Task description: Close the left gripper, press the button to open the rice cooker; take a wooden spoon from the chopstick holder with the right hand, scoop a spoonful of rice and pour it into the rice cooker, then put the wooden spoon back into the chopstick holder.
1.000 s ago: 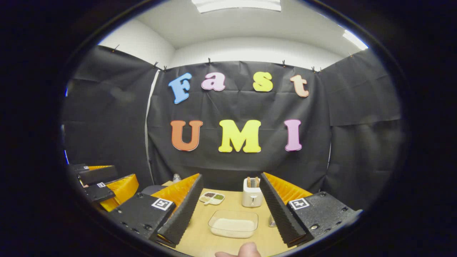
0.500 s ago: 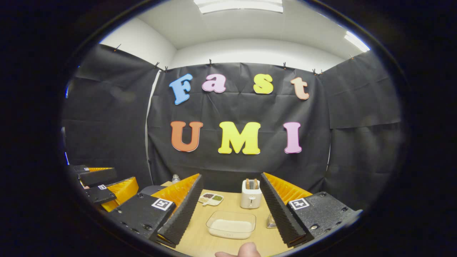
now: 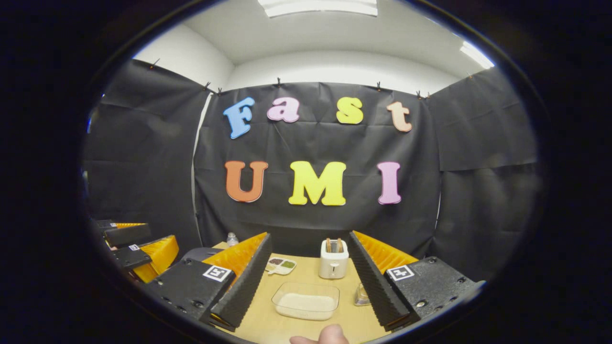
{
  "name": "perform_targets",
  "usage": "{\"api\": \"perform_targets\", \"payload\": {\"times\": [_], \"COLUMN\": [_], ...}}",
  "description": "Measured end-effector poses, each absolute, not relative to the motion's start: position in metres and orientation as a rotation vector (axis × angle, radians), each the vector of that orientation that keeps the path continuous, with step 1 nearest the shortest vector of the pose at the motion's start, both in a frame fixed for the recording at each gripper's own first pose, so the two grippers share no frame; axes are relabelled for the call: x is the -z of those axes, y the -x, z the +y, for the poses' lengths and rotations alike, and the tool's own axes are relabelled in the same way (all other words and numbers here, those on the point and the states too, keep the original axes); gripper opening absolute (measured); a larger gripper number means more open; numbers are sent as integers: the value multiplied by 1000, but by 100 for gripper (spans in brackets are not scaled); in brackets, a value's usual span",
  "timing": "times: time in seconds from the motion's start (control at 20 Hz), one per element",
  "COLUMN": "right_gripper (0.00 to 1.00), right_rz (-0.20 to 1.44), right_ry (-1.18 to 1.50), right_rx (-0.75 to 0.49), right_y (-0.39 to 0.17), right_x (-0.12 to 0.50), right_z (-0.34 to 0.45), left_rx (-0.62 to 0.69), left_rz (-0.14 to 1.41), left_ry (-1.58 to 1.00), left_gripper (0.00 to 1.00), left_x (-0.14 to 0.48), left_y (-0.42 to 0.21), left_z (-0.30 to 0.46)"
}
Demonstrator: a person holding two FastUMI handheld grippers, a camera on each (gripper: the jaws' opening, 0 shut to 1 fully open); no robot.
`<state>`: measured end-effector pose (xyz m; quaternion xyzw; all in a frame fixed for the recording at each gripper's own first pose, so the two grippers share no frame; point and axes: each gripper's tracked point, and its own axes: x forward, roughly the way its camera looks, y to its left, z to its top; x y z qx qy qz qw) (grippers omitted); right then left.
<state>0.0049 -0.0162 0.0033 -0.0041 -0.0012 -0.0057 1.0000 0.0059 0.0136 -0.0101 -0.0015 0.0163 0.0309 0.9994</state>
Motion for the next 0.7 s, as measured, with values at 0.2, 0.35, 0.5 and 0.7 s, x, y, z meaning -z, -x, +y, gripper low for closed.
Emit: {"api": "perform_targets", "payload": {"times": [0.2,0.35,0.5,0.7], "right_gripper": [99,100,99,100], "right_rz": [15,0,22,57], "right_ry": [3,1,-18,-25], "right_rx": [26,55,75,75], "right_y": [-13,-21,-31,-47], "right_x": [2,1,13,26], "right_z": [-26,-40,-53,-69], "left_rx": [-100,-123,-141,-149], "left_rz": [52,79,114,219], "left_ry": [12,22,36,83], "left_gripper": [95,95,95,95], "left_x": [17,24,29,53], "left_y": [-9,-13,-20,-35], "left_z": [25,32,40,48]}}
